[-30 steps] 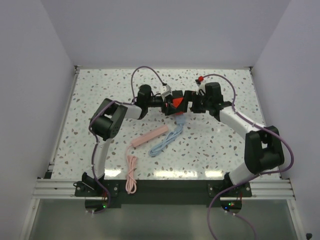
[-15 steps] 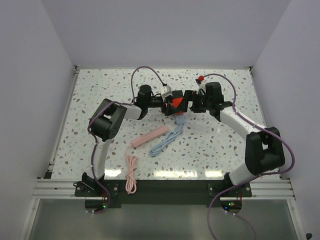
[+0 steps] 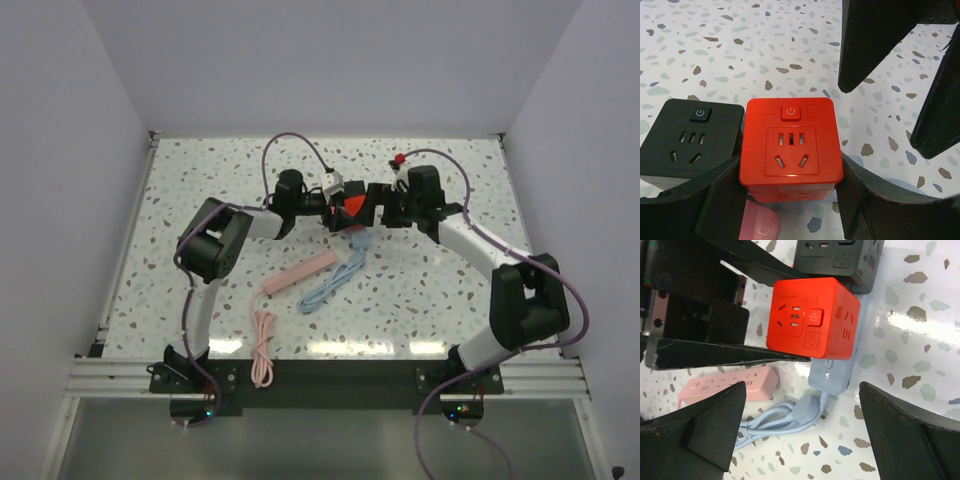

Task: Insert the plug

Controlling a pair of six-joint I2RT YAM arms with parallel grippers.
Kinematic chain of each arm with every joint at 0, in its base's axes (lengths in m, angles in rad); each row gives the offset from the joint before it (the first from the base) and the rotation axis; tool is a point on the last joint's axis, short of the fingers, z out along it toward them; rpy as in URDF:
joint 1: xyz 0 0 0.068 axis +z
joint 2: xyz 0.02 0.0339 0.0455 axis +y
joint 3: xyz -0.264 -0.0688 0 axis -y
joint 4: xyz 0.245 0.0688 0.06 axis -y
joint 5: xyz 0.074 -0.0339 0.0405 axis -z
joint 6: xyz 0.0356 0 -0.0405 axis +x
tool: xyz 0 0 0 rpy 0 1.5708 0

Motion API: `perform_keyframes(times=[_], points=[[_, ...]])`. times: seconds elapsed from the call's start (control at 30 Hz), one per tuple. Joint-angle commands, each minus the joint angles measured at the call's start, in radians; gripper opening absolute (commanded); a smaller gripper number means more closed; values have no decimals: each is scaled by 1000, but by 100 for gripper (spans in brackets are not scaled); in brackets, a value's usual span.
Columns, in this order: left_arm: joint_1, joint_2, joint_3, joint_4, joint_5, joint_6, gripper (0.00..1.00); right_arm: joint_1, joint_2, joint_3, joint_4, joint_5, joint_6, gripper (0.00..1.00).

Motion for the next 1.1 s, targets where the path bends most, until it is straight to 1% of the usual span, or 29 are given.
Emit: perform_keyframes(times=[0.0,0.43,0.6,0.73,0.93,1.0,1.03,1.07], points=[[13,-36,10,-48,-62,56,0,10,14,38,-31,71,-27,98],[11,-38,25,-100,-67,88,0,8,116,165,-17,113,-8,98],[5,-33,36,-122,-73,99,0,8,208,215,-28,148,-10,98],[-1,-35,41,-137,-85,111,0,8,256,233,-65,226,-22,96],[-7,-33,50,-160,-133,110,0,10,235,201,-112,315,-51,92],[-7,-33,53,-166,-142,105,4,8,215,186,-117,329,-56,91],[-7,-33,53,-169,-145,105,8,8,212,172,-121,336,-56,91],[-7,-35,52,-171,-151,104,11,10,207,166,-124,347,-59,91]])
